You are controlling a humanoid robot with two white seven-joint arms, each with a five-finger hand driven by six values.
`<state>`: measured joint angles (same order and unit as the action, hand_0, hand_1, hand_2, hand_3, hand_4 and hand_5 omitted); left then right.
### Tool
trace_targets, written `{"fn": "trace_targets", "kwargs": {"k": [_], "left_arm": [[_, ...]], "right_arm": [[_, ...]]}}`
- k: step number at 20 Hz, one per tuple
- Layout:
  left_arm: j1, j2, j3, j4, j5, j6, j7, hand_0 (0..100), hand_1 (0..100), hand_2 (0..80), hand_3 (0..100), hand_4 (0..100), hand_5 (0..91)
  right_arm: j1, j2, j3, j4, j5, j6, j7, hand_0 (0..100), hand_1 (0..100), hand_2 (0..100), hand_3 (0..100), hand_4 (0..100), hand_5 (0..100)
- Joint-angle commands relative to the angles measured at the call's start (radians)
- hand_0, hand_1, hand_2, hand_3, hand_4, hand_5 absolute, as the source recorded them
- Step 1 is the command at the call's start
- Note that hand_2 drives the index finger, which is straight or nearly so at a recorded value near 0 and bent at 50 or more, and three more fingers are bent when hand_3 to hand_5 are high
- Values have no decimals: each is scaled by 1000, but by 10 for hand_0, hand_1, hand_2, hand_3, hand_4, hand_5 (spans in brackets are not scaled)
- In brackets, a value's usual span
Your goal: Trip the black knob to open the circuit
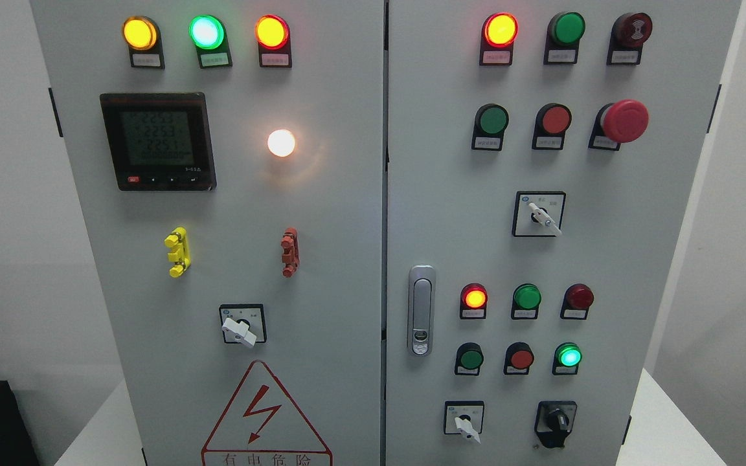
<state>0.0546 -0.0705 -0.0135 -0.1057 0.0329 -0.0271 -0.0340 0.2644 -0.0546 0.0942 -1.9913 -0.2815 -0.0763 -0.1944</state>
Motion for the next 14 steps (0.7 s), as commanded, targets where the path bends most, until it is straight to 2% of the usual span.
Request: {"fn": "trace_targets", "kwargs": {"k": [1, 3, 6, 14], "left_arm": [[-2, 0, 1, 0, 2, -2, 0, 120, 389, 0, 0, 0, 0], [-2, -2, 1, 0, 2, -2, 0, 120, 389, 0, 0, 0, 0], [-2, -2, 1, 0, 2, -2, 0, 120, 389, 0, 0, 0, 0], [-4, -2, 1, 0, 2, -2, 0, 120, 389, 0, 0, 0, 0]], "right_arm": [[-1, 2, -1, -31, -1, -16, 10, 0, 17, 0, 139, 74, 44], [1, 2, -1, -31, -1, -16, 10, 0, 15, 0, 111, 38, 0], [4, 2, -1, -31, -1, -16, 26, 0, 15, 0, 80, 0, 0], [6, 2, -1, -31, -1, -14, 27, 0, 14, 0, 24, 0, 0]]}}
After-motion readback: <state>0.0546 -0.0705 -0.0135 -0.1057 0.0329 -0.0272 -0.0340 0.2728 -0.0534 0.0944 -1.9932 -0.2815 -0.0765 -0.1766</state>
